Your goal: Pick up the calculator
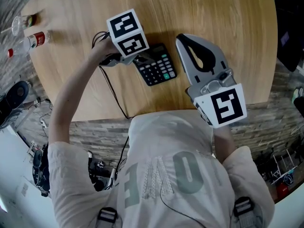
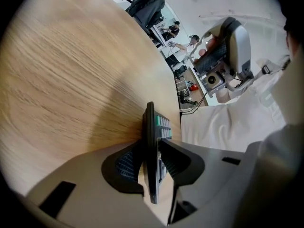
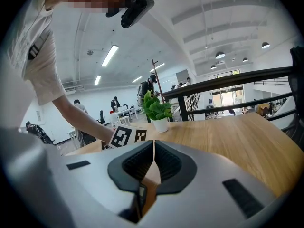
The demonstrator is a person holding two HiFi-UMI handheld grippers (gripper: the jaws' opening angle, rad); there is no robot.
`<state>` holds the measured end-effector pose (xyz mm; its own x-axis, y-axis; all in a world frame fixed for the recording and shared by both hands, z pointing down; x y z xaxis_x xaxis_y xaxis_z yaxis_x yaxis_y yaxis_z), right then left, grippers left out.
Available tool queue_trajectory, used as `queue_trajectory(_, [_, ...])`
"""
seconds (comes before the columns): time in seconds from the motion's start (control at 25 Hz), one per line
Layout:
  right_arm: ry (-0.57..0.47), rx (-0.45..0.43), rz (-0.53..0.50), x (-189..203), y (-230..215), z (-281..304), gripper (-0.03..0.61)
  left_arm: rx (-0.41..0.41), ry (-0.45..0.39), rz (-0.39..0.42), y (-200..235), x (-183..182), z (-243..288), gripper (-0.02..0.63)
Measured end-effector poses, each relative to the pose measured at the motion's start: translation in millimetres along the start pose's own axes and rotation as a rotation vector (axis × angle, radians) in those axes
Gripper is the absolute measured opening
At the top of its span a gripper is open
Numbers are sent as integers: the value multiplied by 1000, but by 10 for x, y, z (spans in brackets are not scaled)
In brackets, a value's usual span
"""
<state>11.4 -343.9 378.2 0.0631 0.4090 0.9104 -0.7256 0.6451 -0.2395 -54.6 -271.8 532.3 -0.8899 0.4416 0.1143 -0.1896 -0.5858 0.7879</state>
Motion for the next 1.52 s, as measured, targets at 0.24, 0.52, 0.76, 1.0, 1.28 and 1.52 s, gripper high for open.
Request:
queue_trajectory(0.24, [-16,-2,-28,-52,92,-143,21,-116,-10,14,-131,-16,-63,120])
queue_trajectory(0.52, [-55,-3,-78,-185,283,-378,21,-427,-148,-72,-233,-84,-425,117])
queue_trajectory(0.76, [-94,3,-142,-337,436,-511,21,-714,-476,-67,-347,-280,-1037,117])
queue_trajectory(1.0, [-149,26,-170,-558,544,-628,21,-979,-846,-59,-827,-352,-1660,117])
queue_trajectory(1.28, [-249,88,-161,-728,593,-706,21,-1338,-1296,78,-1604,-223,-2339,117])
queue_trajectory(1.52, [-316,114,-162,-836,683,-754,21,-1573,-1613,89,-2026,206,-2453,117])
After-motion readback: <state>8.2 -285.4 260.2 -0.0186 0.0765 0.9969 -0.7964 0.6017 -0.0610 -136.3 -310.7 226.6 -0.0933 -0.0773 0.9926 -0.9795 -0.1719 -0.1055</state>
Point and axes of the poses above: the fingertips, and each gripper's own axes: z forward along the fingers, y to its left, x out of its underside, the point moved 1 cm from there along -z, backward along the fingers
